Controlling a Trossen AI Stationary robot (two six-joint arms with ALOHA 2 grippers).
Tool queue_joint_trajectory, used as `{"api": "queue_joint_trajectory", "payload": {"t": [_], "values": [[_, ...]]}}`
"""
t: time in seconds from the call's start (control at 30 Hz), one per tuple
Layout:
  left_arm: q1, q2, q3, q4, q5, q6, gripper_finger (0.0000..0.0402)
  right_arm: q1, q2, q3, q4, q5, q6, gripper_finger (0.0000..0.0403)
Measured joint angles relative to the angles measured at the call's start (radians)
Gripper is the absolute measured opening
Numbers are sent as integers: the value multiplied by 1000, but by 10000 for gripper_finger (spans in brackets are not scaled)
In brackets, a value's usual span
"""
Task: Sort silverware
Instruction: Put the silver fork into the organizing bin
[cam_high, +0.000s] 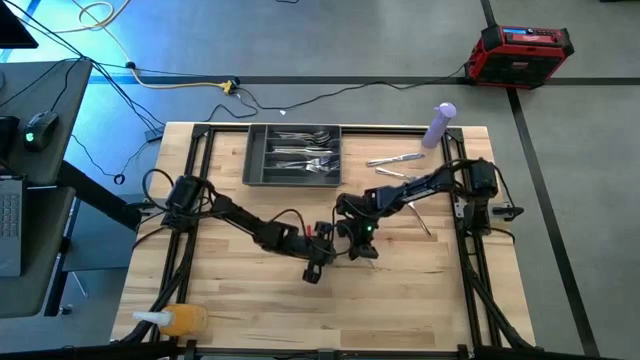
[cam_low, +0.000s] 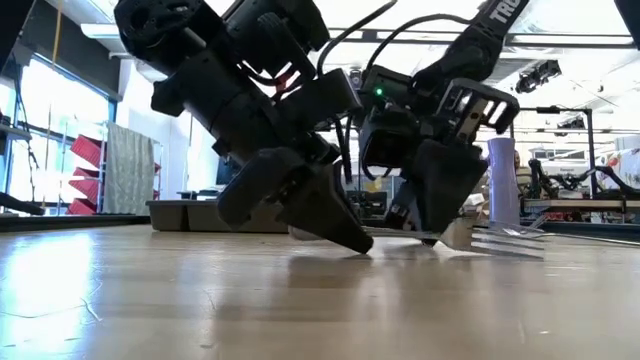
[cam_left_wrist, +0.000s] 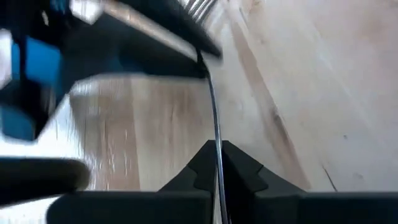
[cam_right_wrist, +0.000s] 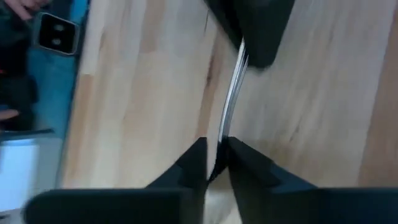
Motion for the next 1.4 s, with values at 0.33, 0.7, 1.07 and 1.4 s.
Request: {"api": "queue_joint_trajectory", "payload": {"t": [0.33, 0.7, 1.07, 1.4], "values": [[29, -196, -3, -409, -59, -178, 1, -63, -345, -20, -273, 76, -138, 103], [553, -569, -9, -761, 136, -176, 0, -82, -778, -240, -66, 481, -38, 103], [877, -378, 2, -780, 438, -83, 1, -51, -865, -348, -37, 486, 114, 103], [859, -398, 56, -711, 416, -124, 0, -36, -865, -347, -34, 490, 117, 103]]}}
